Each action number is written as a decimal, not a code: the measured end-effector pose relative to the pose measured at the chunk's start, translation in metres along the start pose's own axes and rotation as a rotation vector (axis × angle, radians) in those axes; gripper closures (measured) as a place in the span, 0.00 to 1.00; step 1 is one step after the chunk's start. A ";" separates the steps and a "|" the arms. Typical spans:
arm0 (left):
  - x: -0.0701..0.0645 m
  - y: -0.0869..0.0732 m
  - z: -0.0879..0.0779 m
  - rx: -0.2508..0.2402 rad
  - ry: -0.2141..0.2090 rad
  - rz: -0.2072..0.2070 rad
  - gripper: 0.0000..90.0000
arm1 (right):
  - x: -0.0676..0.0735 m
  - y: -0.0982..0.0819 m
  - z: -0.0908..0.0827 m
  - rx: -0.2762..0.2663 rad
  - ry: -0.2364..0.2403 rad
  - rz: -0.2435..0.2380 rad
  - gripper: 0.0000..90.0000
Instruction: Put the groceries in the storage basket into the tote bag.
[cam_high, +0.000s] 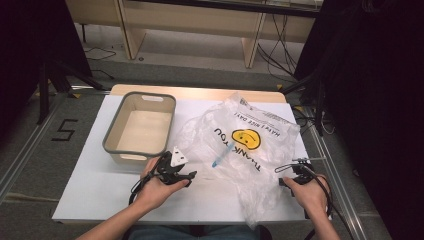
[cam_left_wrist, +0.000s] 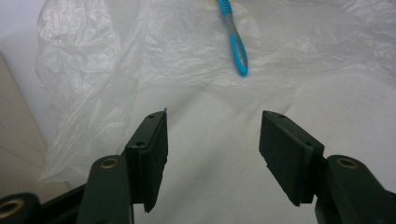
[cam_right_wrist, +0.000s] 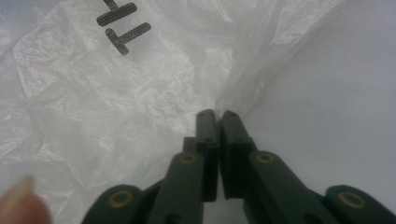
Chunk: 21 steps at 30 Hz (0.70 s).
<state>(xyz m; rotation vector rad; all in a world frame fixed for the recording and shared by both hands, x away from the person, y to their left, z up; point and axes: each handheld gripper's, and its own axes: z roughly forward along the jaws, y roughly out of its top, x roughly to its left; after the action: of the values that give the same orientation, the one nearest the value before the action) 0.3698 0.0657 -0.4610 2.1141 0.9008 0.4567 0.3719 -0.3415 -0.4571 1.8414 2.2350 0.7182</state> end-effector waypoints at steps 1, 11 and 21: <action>0.000 0.000 0.000 -0.002 0.001 0.000 0.47 | -0.001 0.001 0.000 -0.007 -0.007 -0.015 1.00; 0.000 0.018 -0.013 -0.073 0.029 0.009 0.50 | -0.017 0.020 0.002 -0.049 -0.111 -0.084 1.00; 0.006 0.011 0.003 0.072 0.053 0.021 0.40 | -0.032 0.043 0.007 -0.155 -0.222 -0.179 1.00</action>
<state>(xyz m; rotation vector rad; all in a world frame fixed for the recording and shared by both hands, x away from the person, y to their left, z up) 0.3808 0.0633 -0.4543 2.1873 0.9383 0.5002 0.4196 -0.3647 -0.4492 1.5438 2.1039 0.6041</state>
